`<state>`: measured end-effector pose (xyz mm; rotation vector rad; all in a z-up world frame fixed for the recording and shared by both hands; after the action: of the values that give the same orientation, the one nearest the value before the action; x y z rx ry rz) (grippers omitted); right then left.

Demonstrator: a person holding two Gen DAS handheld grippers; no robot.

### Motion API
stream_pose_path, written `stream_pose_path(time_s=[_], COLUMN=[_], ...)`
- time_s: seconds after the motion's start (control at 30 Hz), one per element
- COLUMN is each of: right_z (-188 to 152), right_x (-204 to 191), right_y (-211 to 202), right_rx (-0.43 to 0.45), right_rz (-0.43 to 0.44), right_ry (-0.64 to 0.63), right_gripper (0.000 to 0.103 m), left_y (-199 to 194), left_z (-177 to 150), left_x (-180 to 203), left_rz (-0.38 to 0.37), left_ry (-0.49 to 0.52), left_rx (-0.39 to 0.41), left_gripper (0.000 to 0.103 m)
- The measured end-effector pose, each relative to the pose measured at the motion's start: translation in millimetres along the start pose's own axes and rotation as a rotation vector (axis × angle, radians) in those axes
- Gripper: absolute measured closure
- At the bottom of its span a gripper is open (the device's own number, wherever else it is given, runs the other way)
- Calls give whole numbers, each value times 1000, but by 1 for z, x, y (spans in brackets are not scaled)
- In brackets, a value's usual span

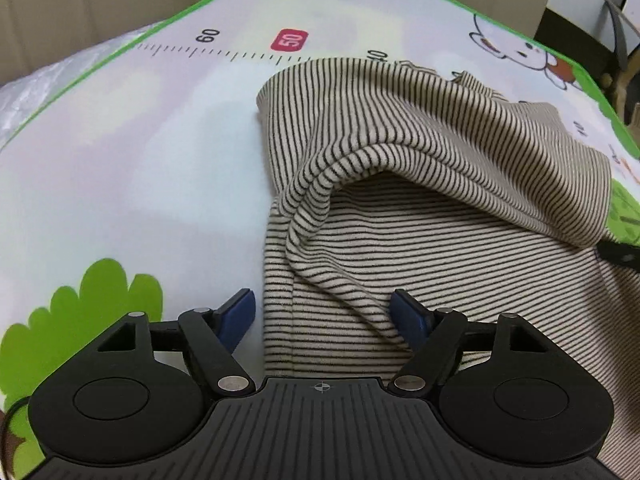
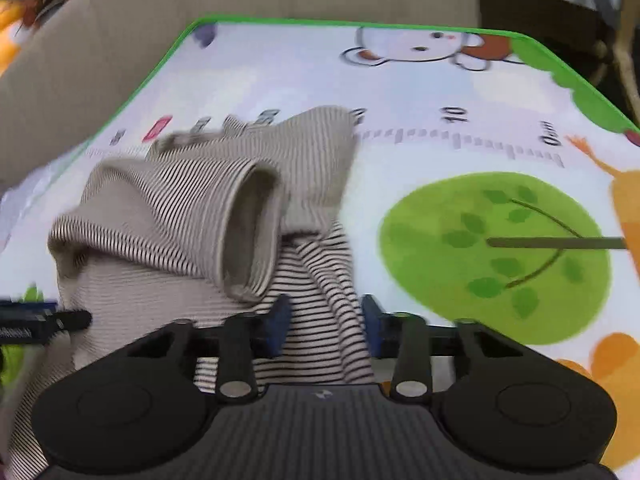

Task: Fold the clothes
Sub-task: 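Close the right tool on the shirt collar while the left tool grasps the shirt body, then lift the shirt with both tools and shake it open in the air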

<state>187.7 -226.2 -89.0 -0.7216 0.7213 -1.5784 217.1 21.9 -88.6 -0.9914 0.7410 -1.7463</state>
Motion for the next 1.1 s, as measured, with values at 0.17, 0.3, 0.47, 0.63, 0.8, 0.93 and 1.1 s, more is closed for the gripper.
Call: stream_pose_path(time_s=[0.17, 0.3, 0.47, 0.63, 0.8, 0.93, 1.1], right_z=[-12, -25, -32, -3, 19, 25, 76], right_x=[-11, -8, 1, 17, -3, -25, -52], right_y=[-6, -16, -33, -68, -52, -26, -93], right_rx=[7, -13, -3, 89, 98, 40, 198], right_rz=[10, 27, 24, 177, 174, 170, 294], right_ry=[-100, -130, -110, 144, 165, 141, 66], right_gripper=[93, 94, 93, 63, 47, 99, 100], left_y=[-8, -18, -32, -58, -77, -75, -57], left_z=[-5, -19, -37, -35, -28, -34, -38], left_x=[6, 11, 19, 23, 61, 102, 135], left_rz=[-58, -73, -74, -64, -13, 54, 150], left_ry=[-29, -50, 6, 77, 325, 593, 803], left_rx=[-40, -76, -92, 24, 159, 232, 329], left_gripper=[66, 73, 68, 51, 25, 9, 7])
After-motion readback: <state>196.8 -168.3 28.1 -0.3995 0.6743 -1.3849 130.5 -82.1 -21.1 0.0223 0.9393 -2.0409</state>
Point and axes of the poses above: each gripper's, at about its wrist camera, not at the fingertips, and y roughly the way its jaws point, x to its right, z to its top, the point moved 4 cm from there along y, roughly the way its jaws point, and after that the axes turned 15 degrees about -z, right-handed, at the moved point
